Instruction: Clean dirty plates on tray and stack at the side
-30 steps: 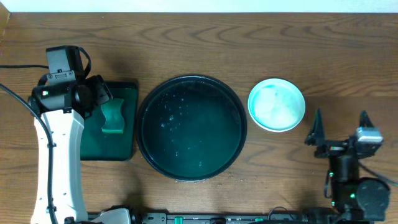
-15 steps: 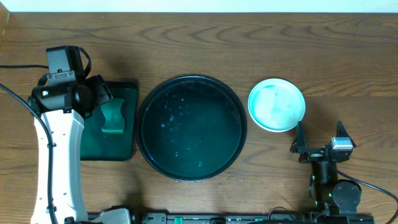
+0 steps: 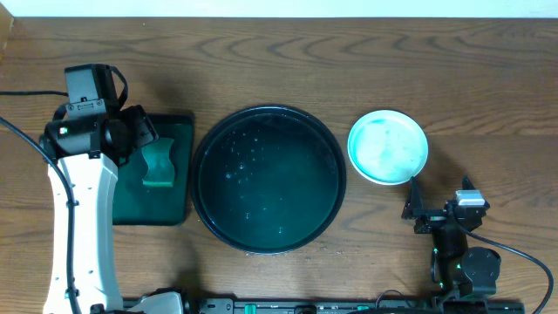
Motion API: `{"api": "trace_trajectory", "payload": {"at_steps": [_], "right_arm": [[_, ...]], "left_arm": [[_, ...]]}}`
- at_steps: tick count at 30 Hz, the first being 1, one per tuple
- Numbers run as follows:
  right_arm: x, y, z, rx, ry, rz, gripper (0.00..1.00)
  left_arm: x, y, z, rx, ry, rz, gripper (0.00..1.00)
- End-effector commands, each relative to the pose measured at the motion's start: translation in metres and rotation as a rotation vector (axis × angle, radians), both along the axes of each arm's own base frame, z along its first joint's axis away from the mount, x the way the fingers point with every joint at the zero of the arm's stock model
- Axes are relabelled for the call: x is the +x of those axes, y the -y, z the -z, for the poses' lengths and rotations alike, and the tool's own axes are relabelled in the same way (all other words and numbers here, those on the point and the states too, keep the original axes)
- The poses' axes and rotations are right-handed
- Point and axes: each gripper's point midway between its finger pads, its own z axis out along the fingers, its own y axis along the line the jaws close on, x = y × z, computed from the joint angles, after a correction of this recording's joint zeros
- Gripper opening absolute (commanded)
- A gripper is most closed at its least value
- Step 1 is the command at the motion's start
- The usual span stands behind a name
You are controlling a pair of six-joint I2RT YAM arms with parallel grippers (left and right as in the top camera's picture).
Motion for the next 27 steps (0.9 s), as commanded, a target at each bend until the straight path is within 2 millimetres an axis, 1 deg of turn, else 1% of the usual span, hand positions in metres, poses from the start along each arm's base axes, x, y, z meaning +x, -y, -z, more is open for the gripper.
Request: {"api": "trace_trajectory", "payload": {"at_steps": [1,16,18,19,20,21,24,27], "right_arm": [[0.000,-0.003,0.000,0.014,0.000,-0.014,0.99],[0.000,-0.003,0.000,0.014,0.000,-0.014,0.99],[0.000,-0.003,0.000,0.014,0.000,-0.014,0.99],[0.000,-0.003,0.000,0.014,0.000,-0.014,0.99],[0.000,-0.003,0.000,0.014,0.000,-0.014,0.99],[0.000,-0.003,0.000,0.014,0.000,-0.014,0.99],[0.000,-0.003,0.000,0.014,0.000,-0.014,0.99],[0.000,-0.003,0.000,0.014,0.000,-0.014,0.99]], "left_arm": [[0.001,-0.001,-0.003,-0.007,0.011,-0.017,0.73],[0.001,-0.002,-0.004,0.002,0.010,-0.013,0.73],[-0.006,-0.011,-0.014,0.067,0.023,-0.029,0.73],[-0.012,-0.014,-0.020,0.095,0.039,-0.039,0.73],[-0.015,-0.011,-0.022,0.101,0.051,-0.029,0.73],[-0.018,-0.008,-0.025,0.109,0.091,-0.018,0.73],[-0.013,0.006,-0.028,0.158,0.227,0.079,0.73],[-0.011,0.023,-0.034,0.236,0.444,0.176,0.73]]}}
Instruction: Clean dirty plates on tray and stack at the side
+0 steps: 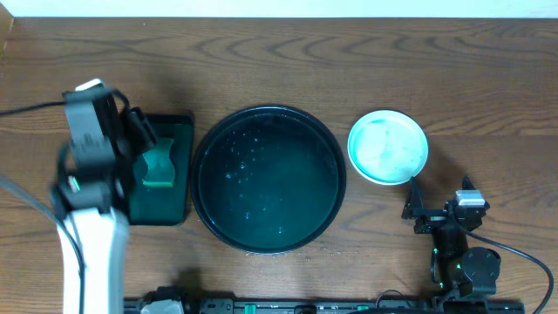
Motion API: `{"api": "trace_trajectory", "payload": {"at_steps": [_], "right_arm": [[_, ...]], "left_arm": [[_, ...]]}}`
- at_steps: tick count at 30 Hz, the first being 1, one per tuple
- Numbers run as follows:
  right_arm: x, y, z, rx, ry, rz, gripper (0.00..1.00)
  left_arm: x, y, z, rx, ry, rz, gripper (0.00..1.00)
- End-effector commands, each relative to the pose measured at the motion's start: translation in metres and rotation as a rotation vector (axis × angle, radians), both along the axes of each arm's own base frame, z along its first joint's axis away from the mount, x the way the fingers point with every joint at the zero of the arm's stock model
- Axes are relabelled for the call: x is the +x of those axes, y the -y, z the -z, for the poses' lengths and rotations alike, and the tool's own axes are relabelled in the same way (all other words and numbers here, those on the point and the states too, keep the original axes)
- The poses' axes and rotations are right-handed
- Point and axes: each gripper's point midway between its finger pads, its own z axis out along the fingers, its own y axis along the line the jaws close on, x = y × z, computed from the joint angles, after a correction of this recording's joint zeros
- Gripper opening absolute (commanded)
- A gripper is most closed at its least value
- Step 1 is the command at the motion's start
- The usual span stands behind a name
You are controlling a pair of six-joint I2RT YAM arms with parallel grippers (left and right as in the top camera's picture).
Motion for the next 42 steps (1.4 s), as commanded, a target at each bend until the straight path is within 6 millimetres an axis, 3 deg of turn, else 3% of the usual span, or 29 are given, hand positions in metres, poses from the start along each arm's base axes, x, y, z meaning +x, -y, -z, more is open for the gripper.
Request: {"api": "trace_trajectory", "payload": {"at_steps": [1,5,8,13,20,21,27,42], "right_arm": [[0.000,-0.003,0.000,0.010,0.000,-0.014,0.99],[0.000,-0.003,0.000,0.010,0.000,-0.013,0.99],[0.000,-0.003,0.000,0.010,0.000,-0.013,0.99],[0.000,-0.003,0.000,0.010,0.000,-0.014,0.99],[0.000,-0.003,0.000,0.010,0.000,-0.013,0.99],[0.000,-0.003,0.000,0.010,0.000,-0.014,0.99],[0.000,-0.003,0.000,0.010,0.000,-0.013,0.99],[0.000,-0.003,0.000,0.010,0.000,-0.013,0.99]], "left_arm": [[-0.014,0.019,0.008,0.126,0.148,0.122,0.73],[-0.031,0.031,0.008,0.186,0.393,0.177,0.73],[-0.050,0.044,0.032,0.229,0.496,0.264,0.73],[-0.069,0.047,0.065,0.265,0.534,0.285,0.73],[-0.076,0.052,0.084,0.325,0.542,0.333,0.74],[-0.076,0.052,0.088,0.336,0.532,0.339,0.84],[-0.081,0.052,0.119,0.318,0.433,0.356,0.86],[-0.082,0.052,0.111,0.324,0.475,0.347,0.86]]}}
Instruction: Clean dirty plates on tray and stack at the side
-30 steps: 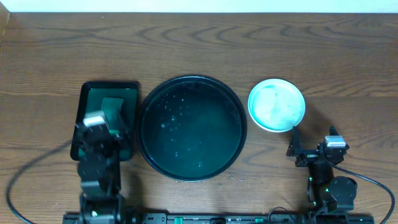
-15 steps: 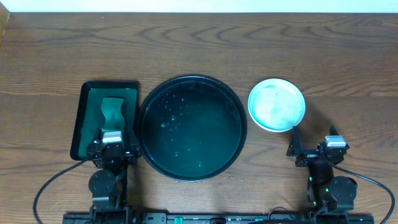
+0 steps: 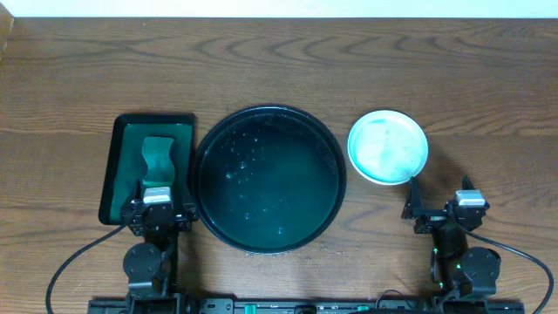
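Observation:
A pale blue plate (image 3: 388, 146) lies on the table to the right of the round dark tray (image 3: 268, 179), whose surface carries water drops and no plate. A green sponge (image 3: 159, 161) rests in a dark green rectangular dish (image 3: 122, 174) left of the tray. My left gripper (image 3: 157, 212) is folded back at the near edge of that dish, apart from the sponge. My right gripper (image 3: 443, 212) sits folded near the front right, below the plate and not touching it. From above, neither gripper's finger spacing is readable.
The wooden table (image 3: 279, 61) stretches behind and to both sides. Cables run from both arm bases along the front edge.
My left arm, which reached over the left side of the sponge dish, has pulled back to the front edge. The sponge now lies fully uncovered in the dish. Plate, tray and right arm are unchanged.
My left arm hung over the sponge dish with its gripper at the sponge. A moment later it was still there, blurred and shifted slightly. Now it is folded at the front, the sponge left in the dish. The plate stayed beside the tray throughout.

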Motion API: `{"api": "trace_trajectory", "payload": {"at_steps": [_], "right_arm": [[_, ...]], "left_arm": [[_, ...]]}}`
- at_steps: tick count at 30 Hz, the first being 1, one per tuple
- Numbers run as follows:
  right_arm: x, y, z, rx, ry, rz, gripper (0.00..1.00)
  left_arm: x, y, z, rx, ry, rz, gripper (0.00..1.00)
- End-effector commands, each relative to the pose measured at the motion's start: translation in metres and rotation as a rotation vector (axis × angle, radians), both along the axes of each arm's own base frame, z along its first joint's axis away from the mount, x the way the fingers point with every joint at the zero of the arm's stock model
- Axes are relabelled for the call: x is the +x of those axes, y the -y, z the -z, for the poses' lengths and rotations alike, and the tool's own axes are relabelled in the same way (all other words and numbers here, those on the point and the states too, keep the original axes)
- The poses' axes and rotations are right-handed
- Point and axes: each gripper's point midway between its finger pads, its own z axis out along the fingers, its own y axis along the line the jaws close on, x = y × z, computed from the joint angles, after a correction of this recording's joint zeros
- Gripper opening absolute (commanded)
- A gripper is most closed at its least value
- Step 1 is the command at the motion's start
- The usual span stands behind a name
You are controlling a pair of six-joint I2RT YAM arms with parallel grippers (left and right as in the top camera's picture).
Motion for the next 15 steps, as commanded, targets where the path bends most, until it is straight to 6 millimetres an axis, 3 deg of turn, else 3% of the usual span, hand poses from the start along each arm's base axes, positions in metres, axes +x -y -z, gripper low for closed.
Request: {"api": "trace_trajectory", "payload": {"at_steps": [1,15], "right_arm": [[-0.0003,-0.0030,0.0004,0.007,0.000,-0.014,0.99],[-0.0003,-0.0030,0.0004,0.007,0.000,-0.014,0.99]], "left_arm": [[-0.0008,0.0002,0.0174,0.015,-0.050,0.003,0.86],[-0.0003,0.0002,0.0224,0.014,-0.073,0.003,0.86]]}}
